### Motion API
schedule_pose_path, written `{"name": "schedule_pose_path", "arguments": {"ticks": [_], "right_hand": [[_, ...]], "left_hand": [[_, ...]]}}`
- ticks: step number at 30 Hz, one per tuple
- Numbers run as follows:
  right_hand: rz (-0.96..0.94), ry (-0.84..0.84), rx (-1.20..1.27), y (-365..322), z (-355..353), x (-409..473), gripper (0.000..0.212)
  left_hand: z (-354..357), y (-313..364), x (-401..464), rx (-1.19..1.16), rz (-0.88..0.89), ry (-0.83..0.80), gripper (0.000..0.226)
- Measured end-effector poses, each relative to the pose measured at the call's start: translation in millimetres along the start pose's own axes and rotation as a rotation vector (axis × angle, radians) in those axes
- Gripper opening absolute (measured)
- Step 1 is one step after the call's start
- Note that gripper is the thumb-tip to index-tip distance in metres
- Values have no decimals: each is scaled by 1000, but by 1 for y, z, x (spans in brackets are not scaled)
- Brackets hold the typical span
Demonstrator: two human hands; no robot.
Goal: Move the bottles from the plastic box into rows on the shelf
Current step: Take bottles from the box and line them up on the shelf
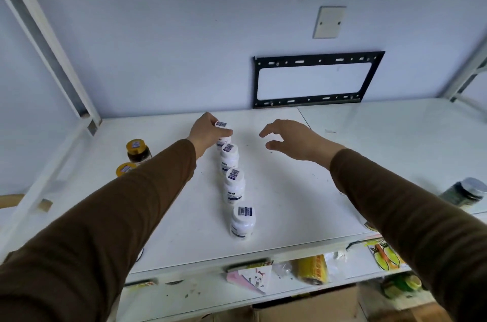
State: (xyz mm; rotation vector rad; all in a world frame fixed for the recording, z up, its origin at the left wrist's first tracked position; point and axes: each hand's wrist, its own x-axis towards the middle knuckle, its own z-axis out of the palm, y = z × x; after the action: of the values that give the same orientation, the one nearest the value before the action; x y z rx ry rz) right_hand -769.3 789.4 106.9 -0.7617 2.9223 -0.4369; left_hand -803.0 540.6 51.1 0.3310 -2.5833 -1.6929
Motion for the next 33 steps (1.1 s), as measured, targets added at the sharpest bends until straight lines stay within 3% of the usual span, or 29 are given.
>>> {"name": "schedule_pose_path", "arguments": {"ticks": [14,23,33], "right_hand": [[-57,-40,6,12,7,-1,32],[-86,5,-19,28,-6,-18,45],[4,145,-48,57,-27,-134,55]], "left_hand": [[4,5,-3,132,-38,54,57],[0,47,-56,533,255,124,55],[47,87,-147,651,507,-101,58]]}}
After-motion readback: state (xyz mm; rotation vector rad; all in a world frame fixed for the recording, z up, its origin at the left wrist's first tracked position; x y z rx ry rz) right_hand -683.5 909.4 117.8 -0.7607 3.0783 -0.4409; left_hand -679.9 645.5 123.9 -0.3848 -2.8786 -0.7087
